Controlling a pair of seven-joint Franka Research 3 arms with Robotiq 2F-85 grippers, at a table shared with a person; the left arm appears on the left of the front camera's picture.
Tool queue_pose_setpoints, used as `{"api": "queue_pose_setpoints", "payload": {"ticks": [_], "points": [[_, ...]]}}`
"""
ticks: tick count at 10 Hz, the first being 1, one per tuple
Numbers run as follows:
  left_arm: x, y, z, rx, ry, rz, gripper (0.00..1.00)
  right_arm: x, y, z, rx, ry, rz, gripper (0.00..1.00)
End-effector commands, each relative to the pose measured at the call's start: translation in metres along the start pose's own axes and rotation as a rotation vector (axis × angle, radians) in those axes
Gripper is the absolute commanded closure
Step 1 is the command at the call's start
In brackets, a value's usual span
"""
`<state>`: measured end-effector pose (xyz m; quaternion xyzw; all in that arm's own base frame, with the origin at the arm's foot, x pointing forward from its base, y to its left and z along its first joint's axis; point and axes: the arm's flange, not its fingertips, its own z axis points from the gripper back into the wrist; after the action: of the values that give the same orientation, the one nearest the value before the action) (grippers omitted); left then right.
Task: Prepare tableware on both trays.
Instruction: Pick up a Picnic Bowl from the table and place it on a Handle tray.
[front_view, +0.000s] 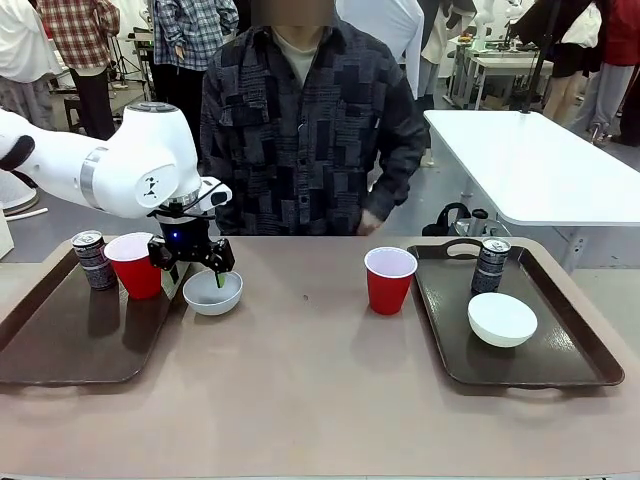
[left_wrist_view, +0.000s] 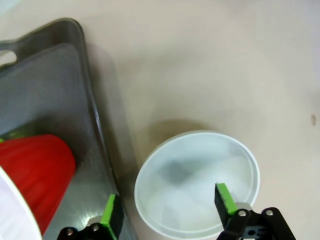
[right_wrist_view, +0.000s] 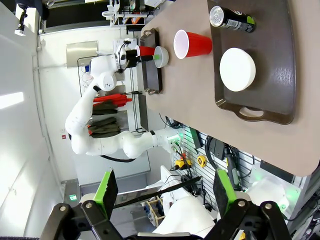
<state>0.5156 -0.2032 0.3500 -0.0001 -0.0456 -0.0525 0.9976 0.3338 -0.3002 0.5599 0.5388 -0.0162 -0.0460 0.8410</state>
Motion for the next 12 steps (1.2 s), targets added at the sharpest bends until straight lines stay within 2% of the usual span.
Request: {"api": "queue_pose_setpoints", "payload": {"ticks": [1, 3, 4, 5, 6, 7, 8, 9, 10, 11, 12], "points": [[0.0018, -0.0059, -0.0061, 0.017, -0.01, 0.023, 0.18, -0.0032, -0.0027, -0.0038, -0.016, -0.005, 0.004, 0.0], [0.0005, -0.0067, -0.0094, 0.024, 0.0, 0.016, 0.36, -0.0032, -0.0027, -0.0038, -0.016, -0.005, 0.004, 0.0], [0.0003, -0.0076, -0.0091, 0.026, 0.003, 0.013, 0.25, -0.0032, -0.0027, -0.0038, -0.016, -0.005, 0.004, 0.0], [0.0001, -0.0081, -0.0085, 0.026, 0.009, 0.011, 0.54, -0.0032, -0.0027, -0.0038, -0.016, -0.005, 0.004, 0.0], [0.0, -0.0083, -0.0086, 0.028, 0.01, 0.011, 0.43, -0.0032, -0.0027, -0.0038, -0.016, -0.005, 0.004, 0.0], [-0.0001, -0.0083, -0.0086, 0.03, 0.01, 0.01, 0.72, -0.0032, -0.0027, -0.0038, -0.016, -0.005, 0.004, 0.0], [0.0003, -0.0082, -0.0083, 0.032, 0.013, 0.012, 0.61, -0.0032, -0.0027, -0.0038, -0.016, -0.005, 0.004, 0.0], [0.0004, -0.008, -0.008, 0.031, 0.013, 0.011, 0.9, -0.0032, -0.0027, -0.0038, -0.016, -0.005, 0.004, 0.0], [0.0, -0.0081, -0.0082, 0.032, 0.012, 0.011, 0.79, -0.0032, -0.0027, -0.0038, -0.016, -0.005, 0.004, 0.0], [0.0004, -0.0077, -0.0081, 0.033, 0.014, 0.011, 1.0, -0.0032, -0.0027, -0.0038, -0.016, -0.005, 0.004, 0.0], [-0.0001, -0.0075, -0.0075, 0.02, 0.018, -0.001, 0.97, -0.0032, -0.0027, -0.0038, -0.016, -0.005, 0.004, 0.0]]}}
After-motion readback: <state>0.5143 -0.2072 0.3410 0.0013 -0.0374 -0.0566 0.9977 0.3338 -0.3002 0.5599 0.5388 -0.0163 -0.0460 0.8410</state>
